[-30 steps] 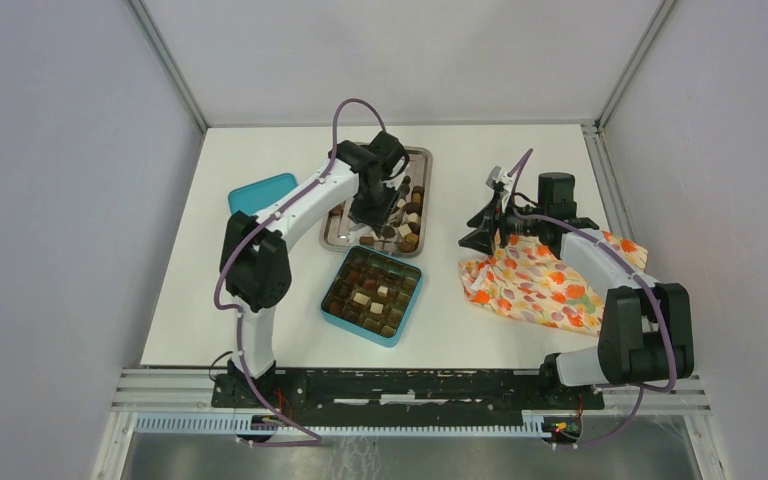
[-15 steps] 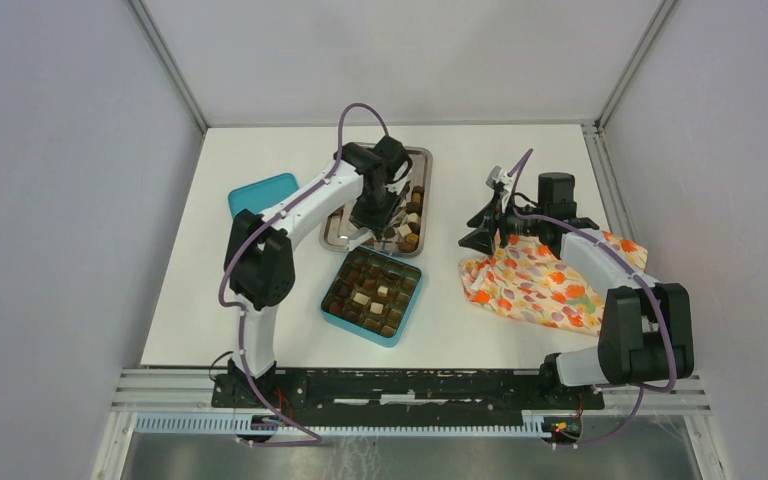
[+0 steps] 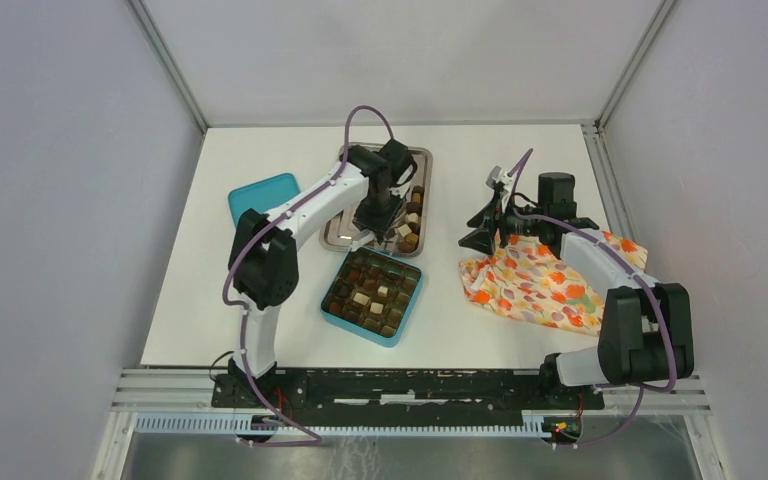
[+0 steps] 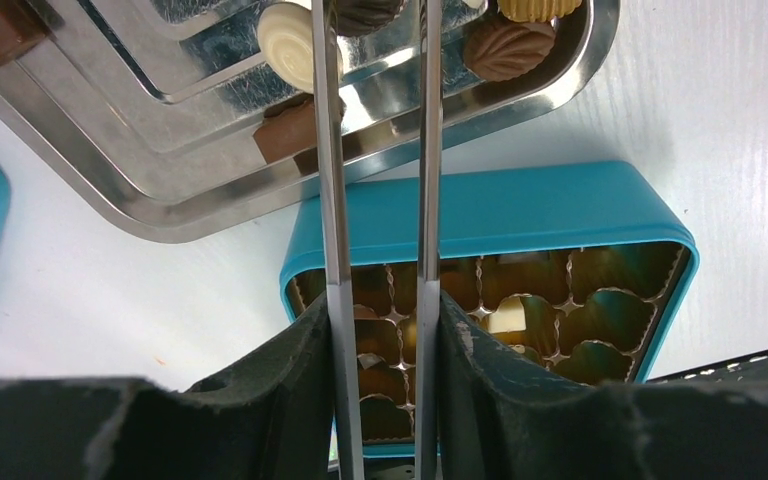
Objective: Pack the chocolate
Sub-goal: Pick up the fake chocolate from the plate.
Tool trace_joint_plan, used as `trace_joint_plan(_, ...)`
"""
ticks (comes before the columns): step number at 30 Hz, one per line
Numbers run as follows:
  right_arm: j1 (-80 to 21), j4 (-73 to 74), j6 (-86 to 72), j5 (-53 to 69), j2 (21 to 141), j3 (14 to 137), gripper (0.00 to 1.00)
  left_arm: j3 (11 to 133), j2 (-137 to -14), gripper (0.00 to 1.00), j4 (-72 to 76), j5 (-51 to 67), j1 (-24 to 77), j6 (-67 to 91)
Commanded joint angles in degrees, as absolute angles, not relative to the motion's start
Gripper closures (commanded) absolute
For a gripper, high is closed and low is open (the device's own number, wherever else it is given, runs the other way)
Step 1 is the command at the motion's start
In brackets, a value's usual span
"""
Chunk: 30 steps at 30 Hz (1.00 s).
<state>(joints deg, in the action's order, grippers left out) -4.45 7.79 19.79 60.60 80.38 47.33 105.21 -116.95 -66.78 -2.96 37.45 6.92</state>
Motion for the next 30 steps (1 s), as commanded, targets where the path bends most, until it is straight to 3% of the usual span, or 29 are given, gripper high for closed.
trace_joint_plan(1,-4.3,6.1,20.1,62.0,78.8,47.4,0.32,109.0,-116.0,0.9,-66.4,-4.4,37.6,9.4)
trace_joint_plan(3,-4.3,6.2,20.1,62.0,78.8,47.4,0.32,109.4,-115.0,0.98,-65.7,-4.9,37.7,9.8)
trace_joint_plan(17,-4.3,6.3,20.2,62.0,78.4,47.4,0.32,101.4,-102.5,0.98,-61.2,-0.8,37.5,11.1)
trace_joint_plan(30,-4.3,6.3,19.7,62.1,79.8,47.6,0.32,78.1,-69.7,0.98,-59.9,9.4,40.0,21.4)
